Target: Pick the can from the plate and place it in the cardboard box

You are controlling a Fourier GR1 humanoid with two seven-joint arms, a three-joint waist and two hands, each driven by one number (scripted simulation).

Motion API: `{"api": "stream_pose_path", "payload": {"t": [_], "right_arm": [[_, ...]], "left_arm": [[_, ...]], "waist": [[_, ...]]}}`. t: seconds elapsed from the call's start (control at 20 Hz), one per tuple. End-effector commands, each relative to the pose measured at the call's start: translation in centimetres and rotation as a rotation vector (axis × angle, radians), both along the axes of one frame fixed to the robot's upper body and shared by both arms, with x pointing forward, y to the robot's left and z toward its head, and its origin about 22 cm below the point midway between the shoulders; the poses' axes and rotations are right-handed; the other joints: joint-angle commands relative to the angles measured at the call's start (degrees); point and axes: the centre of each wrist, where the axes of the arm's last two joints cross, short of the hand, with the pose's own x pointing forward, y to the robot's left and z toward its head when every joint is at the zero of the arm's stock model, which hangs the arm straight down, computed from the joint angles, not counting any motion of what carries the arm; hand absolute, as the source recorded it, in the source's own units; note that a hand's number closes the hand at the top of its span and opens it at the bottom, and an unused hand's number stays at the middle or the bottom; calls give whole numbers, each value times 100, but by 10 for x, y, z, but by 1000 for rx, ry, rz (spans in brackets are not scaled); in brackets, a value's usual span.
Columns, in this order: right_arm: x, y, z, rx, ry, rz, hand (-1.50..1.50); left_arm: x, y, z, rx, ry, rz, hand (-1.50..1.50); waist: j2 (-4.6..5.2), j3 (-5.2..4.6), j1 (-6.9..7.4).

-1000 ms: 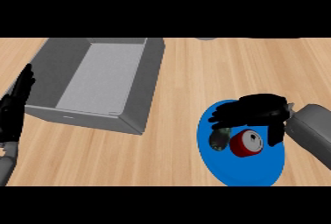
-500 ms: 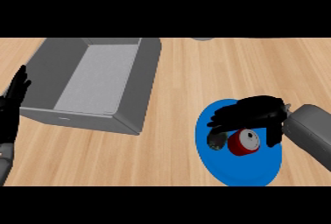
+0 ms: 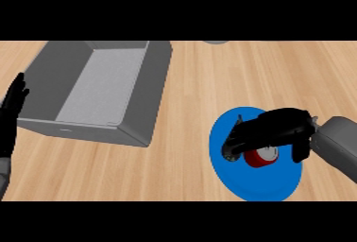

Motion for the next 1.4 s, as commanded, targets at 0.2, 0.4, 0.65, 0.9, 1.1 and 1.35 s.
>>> {"api": "stream_pose_path", "payload": {"t": [0.2, 0.4, 0.65, 0.9, 1.1, 1.35], "right_arm": [[-8, 9, -18, -100, 38, 17, -150], [-19, 12, -42, -103, 29, 23, -150], [-15, 37, -40, 95, -69, -7, 150], [-6, 30, -41, 177, -144, -42, 150], [-1, 38, -30, 284, -214, -104, 150], [65, 48, 44, 130, -385, -567, 150]], "left_arm": [[-14, 8, -40, -39, 174, 55, 0], [-16, -10, -52, -53, 192, 55, 0], [-9, 4, -40, -53, 175, 62, 0], [-14, 1, -44, -35, 177, 62, 0], [-19, 11, -48, -45, 187, 68, 0], [-12, 3, -30, -38, 158, 6, 0]], "waist": [[92, -143, -24], [99, -139, -53], [88, -138, -81], [106, -132, -19], [100, -137, -51], [159, -168, 247]]}}
